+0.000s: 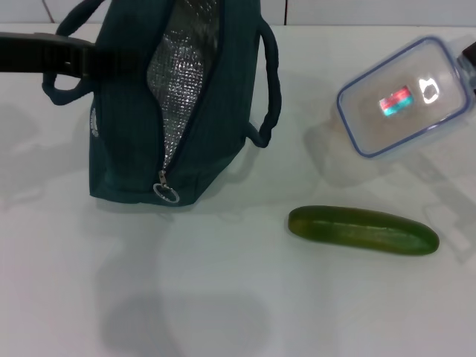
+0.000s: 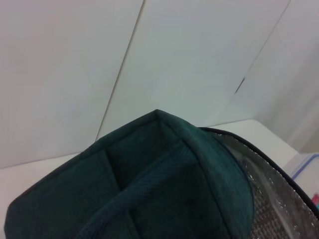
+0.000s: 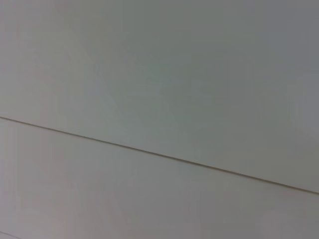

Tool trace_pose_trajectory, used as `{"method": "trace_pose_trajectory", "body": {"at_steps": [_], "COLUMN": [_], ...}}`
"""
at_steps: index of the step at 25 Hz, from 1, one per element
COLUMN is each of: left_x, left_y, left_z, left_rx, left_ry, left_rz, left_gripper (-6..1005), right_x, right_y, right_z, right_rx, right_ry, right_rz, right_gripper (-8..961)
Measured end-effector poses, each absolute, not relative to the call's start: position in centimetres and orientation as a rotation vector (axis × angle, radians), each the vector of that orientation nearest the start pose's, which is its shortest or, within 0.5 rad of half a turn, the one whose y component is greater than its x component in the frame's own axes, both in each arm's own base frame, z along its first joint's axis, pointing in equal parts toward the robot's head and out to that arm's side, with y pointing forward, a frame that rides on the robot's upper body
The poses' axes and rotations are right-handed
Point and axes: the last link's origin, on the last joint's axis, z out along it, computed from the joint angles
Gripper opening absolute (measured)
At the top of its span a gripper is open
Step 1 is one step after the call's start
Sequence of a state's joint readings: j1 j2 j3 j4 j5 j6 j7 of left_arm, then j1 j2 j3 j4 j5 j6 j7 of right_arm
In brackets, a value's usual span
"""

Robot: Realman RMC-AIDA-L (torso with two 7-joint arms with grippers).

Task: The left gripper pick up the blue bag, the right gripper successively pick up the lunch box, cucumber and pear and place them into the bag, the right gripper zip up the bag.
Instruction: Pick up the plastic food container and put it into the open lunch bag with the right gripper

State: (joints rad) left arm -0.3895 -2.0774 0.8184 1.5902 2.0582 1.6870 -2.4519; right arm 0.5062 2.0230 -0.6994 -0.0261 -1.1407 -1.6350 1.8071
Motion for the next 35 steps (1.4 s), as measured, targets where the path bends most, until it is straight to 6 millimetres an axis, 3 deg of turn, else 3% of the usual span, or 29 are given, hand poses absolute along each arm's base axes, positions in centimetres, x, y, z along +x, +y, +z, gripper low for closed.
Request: {"method": "trace_pose_trajectory", "body": {"at_steps": [9,19,28,35], "left_x": [-19.0,-17.2,-14.8,-13.2], "left_y": [32.5,32.8,33.2,33.3], "left_z": [11.4,9.4,7.8,6.7], "left_rx": [-2.456,-2.568,-2.649,-2.704], "left_ry": [-1.101,-1.042,-1.023,-1.014], "left_rz": [-0.430,-0.349,-0.318,-0.307], "left_gripper": [41,41,41,41], "right_x": [26.6,23.2,20.4,20.0], "right_y": [30.4,30.2,31.5,32.2], "right_z": [2.5,3.5,3.8,3.5], "right_rx": [-1.673,-1.768,-1.863,-1.873], "right_ry": [1.637,1.539,1.464,1.471], "right_rz": [2.096,2.372,2.472,2.435], "right_gripper": [96,96,97,97]}}
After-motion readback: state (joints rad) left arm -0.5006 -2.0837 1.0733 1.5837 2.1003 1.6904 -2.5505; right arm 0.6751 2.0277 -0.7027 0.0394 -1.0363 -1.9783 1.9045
